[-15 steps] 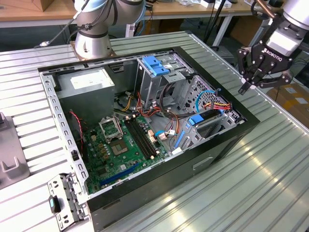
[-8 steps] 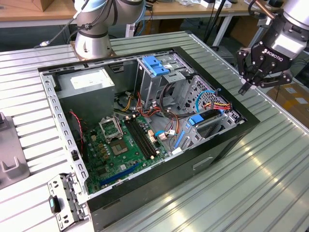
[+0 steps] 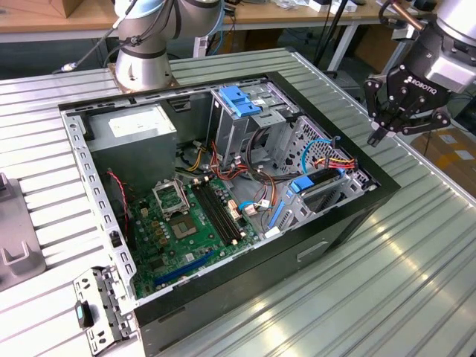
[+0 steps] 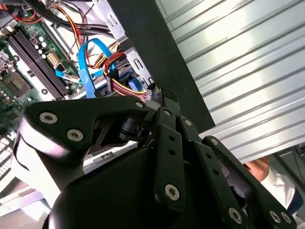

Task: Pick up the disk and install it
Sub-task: 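Insert the first disk wire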

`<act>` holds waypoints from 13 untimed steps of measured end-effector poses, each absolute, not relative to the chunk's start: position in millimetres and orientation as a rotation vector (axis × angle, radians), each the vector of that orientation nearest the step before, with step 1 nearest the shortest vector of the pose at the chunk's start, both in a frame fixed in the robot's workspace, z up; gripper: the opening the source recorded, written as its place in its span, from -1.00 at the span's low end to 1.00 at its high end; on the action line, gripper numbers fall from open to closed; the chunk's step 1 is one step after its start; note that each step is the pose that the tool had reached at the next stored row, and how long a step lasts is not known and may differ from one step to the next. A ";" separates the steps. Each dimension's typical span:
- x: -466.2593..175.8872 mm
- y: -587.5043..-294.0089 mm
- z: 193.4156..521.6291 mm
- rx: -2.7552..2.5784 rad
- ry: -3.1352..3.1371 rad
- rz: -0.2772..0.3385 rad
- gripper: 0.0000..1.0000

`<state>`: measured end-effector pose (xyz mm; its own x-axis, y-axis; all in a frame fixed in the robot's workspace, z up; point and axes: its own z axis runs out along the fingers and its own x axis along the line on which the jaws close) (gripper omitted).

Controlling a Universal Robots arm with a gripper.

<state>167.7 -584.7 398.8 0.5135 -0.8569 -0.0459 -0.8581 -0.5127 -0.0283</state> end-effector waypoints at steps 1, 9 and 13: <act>167.7 -584.7 398.8 -2.699 1.513 0.041 -0.80; 167.7 -584.7 398.7 -2.774 1.373 0.044 -0.80; 167.6 -585.5 398.6 -2.803 1.314 0.046 -0.80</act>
<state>167.6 -585.5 398.6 0.6396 -0.7673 -0.0460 -0.7686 -0.6390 -0.0284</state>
